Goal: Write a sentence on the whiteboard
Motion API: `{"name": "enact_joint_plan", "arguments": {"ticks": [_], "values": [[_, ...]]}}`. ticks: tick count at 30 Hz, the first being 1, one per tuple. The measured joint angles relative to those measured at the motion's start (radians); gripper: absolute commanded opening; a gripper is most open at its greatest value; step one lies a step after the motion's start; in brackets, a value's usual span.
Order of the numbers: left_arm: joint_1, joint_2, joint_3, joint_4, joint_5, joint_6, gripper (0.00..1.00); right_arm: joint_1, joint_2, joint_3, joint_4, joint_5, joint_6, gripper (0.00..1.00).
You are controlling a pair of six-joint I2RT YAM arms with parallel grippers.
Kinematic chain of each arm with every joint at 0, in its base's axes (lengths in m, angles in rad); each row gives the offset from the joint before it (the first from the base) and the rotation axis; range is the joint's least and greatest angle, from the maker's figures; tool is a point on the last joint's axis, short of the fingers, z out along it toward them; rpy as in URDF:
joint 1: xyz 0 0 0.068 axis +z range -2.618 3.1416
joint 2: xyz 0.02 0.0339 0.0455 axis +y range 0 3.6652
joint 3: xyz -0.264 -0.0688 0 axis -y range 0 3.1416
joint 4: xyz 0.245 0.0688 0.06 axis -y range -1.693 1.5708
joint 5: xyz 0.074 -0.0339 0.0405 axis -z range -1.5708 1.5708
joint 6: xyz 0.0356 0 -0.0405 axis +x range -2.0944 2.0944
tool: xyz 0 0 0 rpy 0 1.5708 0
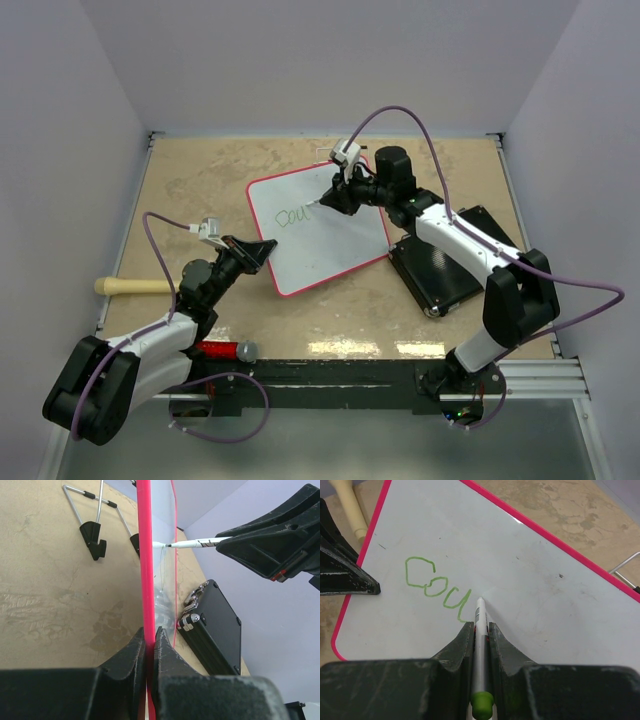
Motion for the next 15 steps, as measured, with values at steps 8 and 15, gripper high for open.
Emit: {"name": "enact_joint_plan", "arguments": {"ticks": [8,15], "values": [[0.0,0.0,0.0,0.002,0.001,0.001,0.0,0.0,-0.012,-0.012,-0.011,-0.005,-0.018,0.0],[0.0,0.002,0.0,0.002,0.0,0.0,0.0,0.001,-0.036,-0.053,-0.04,-0.023,-0.04,0.0]]}}
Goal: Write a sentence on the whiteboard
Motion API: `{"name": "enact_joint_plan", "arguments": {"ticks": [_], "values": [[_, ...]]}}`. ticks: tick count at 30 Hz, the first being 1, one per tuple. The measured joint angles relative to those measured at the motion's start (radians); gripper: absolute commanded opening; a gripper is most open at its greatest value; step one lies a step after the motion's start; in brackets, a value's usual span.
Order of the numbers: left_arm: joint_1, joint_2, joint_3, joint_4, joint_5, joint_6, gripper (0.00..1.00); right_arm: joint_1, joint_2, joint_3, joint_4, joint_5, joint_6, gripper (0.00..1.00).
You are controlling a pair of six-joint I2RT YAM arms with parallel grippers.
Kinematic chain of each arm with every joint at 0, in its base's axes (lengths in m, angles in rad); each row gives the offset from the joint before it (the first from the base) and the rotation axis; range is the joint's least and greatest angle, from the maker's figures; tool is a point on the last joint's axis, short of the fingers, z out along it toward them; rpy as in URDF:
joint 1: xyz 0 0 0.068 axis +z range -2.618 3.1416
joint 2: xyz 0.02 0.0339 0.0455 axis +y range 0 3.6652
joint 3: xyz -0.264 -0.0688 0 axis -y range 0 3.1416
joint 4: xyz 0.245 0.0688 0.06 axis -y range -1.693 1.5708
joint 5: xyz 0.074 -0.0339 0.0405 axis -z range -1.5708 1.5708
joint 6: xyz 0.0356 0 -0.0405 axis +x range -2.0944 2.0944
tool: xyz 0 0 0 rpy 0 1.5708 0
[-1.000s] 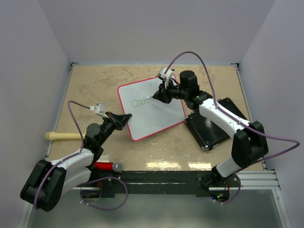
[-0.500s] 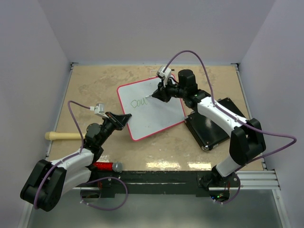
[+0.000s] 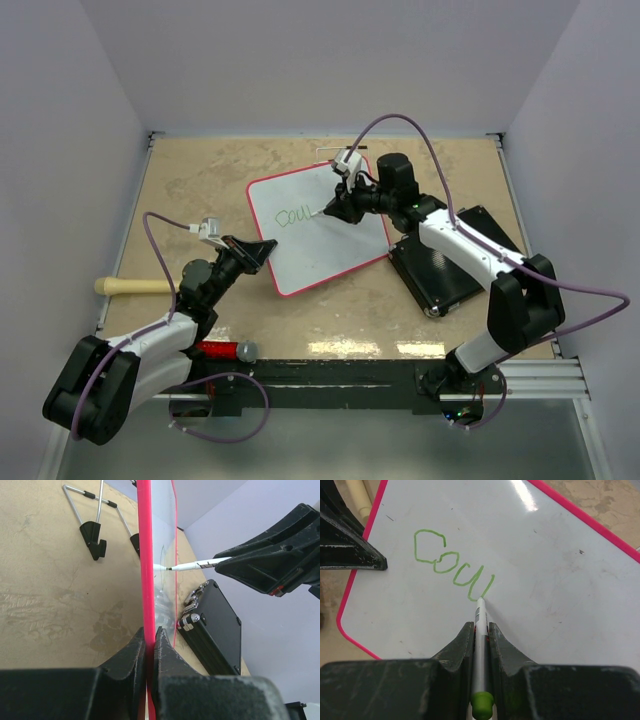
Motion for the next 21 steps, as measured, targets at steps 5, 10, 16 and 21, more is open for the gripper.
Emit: {"name": "enact_joint_plan", "arguments": {"ticks": [5,10,16,21], "values": [[0.0,0.003,0.0,0.002,0.0,0.0,0.0,0.003,-0.004,-0.003,-0.008,0.001,-0.005,0.0],[0.0,0.005,0.0,0.007,0.002,0.0,0.0,0.003,-0.004,0.005,-0.008,0.006,0.002,0.0],[0.0,0.005,0.0,0.008,0.004,0.001,0.0,-0.001,0.016,0.04,0.007,0.038,0.026,0.0],[0.0,0.006,0.0,0.008,0.003,0.001,0.0,-0.015,0.02,0.044,0.018,0.055,0.036,0.0]]}}
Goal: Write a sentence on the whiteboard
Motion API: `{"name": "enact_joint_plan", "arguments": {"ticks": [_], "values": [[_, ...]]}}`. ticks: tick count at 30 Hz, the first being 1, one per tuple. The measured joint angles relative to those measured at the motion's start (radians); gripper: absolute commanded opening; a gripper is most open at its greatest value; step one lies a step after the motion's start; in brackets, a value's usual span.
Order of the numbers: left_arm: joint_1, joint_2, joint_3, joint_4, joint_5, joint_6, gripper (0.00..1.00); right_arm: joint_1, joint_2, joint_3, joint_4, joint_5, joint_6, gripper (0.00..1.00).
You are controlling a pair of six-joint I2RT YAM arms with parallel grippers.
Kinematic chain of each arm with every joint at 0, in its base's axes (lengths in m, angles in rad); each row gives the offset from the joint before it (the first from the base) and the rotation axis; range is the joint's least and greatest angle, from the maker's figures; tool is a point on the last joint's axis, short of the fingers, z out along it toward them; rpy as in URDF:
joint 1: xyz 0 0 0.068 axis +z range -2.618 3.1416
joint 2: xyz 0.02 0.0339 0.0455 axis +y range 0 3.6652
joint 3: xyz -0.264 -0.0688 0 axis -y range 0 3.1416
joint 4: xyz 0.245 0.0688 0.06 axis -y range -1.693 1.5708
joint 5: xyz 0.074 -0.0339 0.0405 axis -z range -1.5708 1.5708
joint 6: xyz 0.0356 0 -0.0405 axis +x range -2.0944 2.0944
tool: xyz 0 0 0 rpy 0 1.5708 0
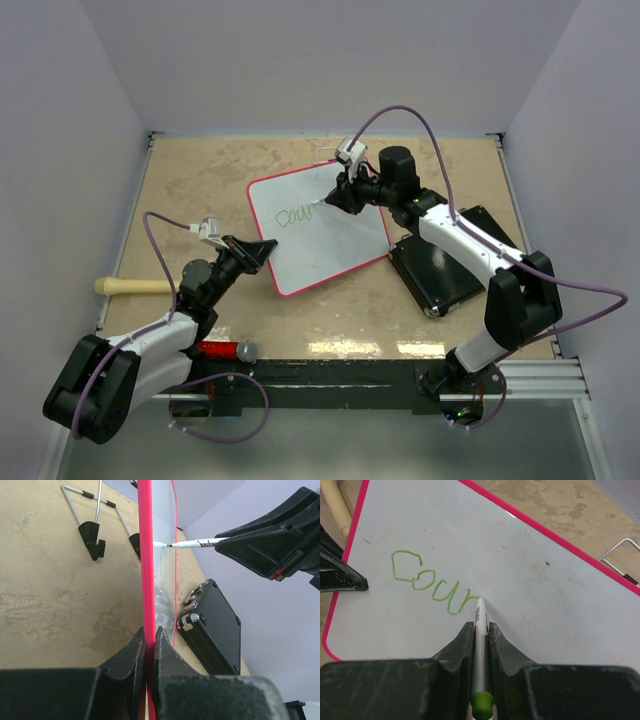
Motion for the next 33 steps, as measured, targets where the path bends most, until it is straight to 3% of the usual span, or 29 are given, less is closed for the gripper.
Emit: {"name": "enact_joint_plan", "arguments": {"ticks": [19,33], "values": [[0.0,0.0,-0.002,0.008,0.006,0.002,0.0,-0.018,-0.021,-0.035,0.016,-0.002,0.006,0.0],[0.0,0.005,-0.006,0.019,0.006,0.002,0.0,-0.019,-0.007,-0.028,-0.005,-0.096,-0.014,0.0]]}}
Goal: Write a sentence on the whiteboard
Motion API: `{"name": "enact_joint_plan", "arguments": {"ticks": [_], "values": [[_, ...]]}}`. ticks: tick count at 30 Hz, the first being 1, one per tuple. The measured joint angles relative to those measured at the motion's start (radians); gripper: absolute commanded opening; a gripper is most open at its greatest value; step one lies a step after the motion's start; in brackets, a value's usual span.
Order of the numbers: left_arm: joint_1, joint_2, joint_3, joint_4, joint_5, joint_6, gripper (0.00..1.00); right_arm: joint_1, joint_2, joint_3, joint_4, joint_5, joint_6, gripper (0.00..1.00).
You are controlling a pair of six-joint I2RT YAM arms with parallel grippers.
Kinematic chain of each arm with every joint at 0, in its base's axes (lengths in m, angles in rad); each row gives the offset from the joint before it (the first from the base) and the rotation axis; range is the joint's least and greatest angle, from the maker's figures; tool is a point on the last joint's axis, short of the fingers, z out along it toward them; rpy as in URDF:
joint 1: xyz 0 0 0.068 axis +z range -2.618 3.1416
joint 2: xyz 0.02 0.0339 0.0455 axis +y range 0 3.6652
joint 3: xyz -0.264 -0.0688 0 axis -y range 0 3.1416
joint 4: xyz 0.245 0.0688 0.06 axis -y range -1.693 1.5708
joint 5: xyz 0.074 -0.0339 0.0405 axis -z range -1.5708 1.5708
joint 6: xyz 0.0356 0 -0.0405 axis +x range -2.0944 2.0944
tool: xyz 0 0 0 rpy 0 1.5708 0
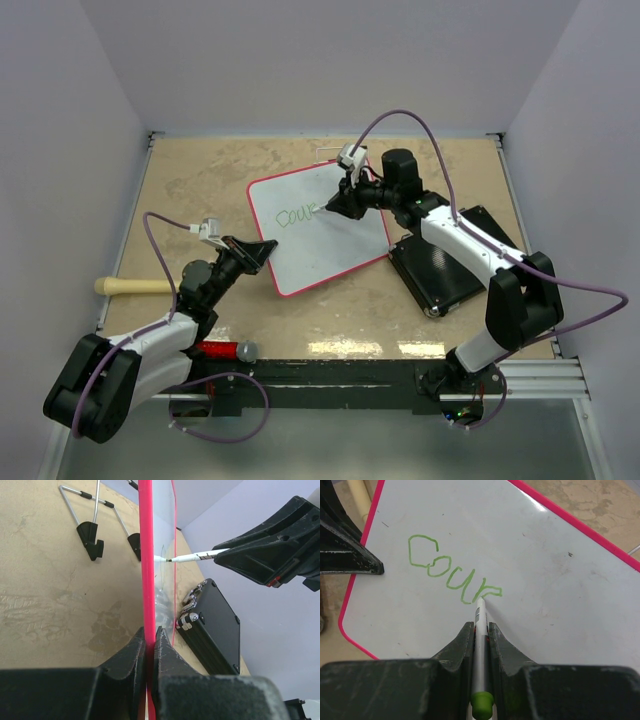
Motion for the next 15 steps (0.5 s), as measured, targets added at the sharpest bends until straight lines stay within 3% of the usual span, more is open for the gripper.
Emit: {"name": "enact_joint_plan", "arguments": {"ticks": [15], "values": [[0.0,0.002,-0.001,-0.006,-0.008,-0.002,0.0,-0.003,0.0,-0.006,-0.024,0.027,-0.026,0.0]]}}
